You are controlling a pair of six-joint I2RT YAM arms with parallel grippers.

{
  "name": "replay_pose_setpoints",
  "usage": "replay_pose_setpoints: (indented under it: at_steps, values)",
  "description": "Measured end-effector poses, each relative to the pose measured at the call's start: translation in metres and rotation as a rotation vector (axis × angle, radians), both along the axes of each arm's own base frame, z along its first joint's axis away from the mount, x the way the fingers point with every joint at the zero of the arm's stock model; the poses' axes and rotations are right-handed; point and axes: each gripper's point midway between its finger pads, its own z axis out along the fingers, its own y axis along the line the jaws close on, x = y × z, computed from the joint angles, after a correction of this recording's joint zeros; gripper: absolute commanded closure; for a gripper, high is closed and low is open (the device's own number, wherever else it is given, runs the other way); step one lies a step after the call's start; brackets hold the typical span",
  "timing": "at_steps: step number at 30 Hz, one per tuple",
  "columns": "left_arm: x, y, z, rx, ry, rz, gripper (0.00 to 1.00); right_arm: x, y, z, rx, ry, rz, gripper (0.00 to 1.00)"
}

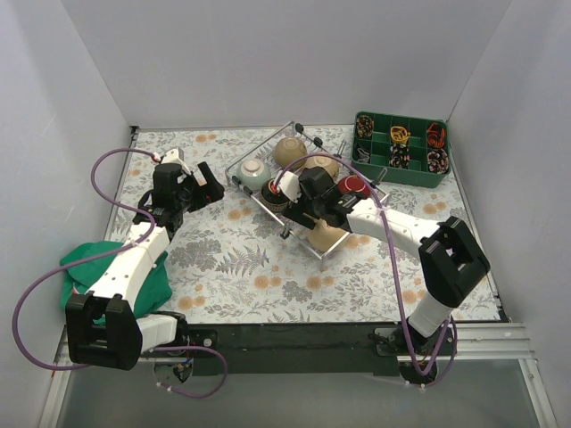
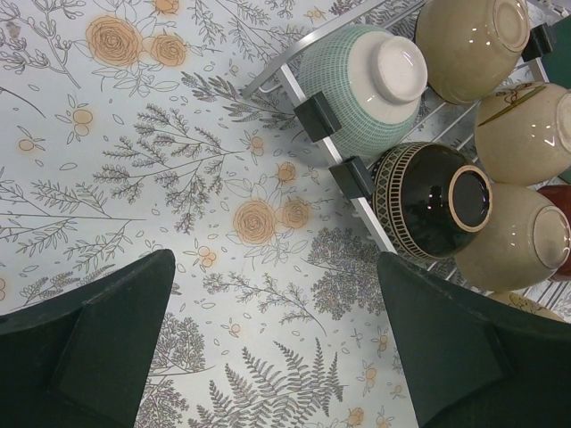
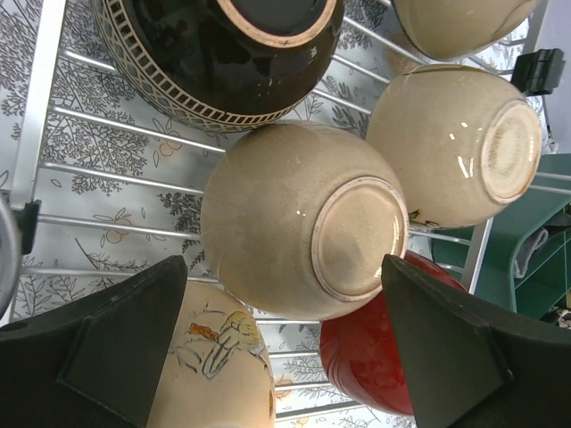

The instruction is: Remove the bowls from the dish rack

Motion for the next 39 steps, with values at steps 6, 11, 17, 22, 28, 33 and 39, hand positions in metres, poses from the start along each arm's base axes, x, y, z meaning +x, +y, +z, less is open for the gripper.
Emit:
replay_pose_setpoints:
  at_steps: [6, 11, 17, 22, 28, 33, 39]
  values:
    - [0.001, 0.004, 0.000, 0.000, 0.000, 0.010, 0.02, 0.004, 0.003, -0.017, -0.055, -0.007, 0.006, 0.01]
    - [0.001, 0.005, 0.000, -0.001, 0.000, 0.013, 0.02, 0.014, 0.002, -0.019, -0.088, -0.061, -0.022, 0.01]
    - [0.001, 0.006, 0.000, -0.001, 0.001, 0.017, 0.02, 0.024, 0.004, -0.019, -0.092, -0.107, -0.054, 0.01]
    - [0.001, 0.006, 0.000, -0.002, 0.001, 0.016, 0.02, 0.028, 0.006, -0.019, -0.084, -0.123, -0.067, 0.01]
    - [0.001, 0.007, 0.000, -0.005, 0.001, 0.015, 0.02, 0.029, 0.006, -0.021, -0.074, -0.123, -0.085, 0.02]
    - [0.001, 0.007, 0.000, -0.006, 0.002, 0.015, 0.02, 0.026, 0.003, -0.022, -0.070, -0.095, -0.112, 0.01]
    - [0.001, 0.006, 0.000, -0.008, 0.002, 0.013, 0.02, 0.019, 0.006, -0.011, -0.034, -0.049, -0.137, 0.01]
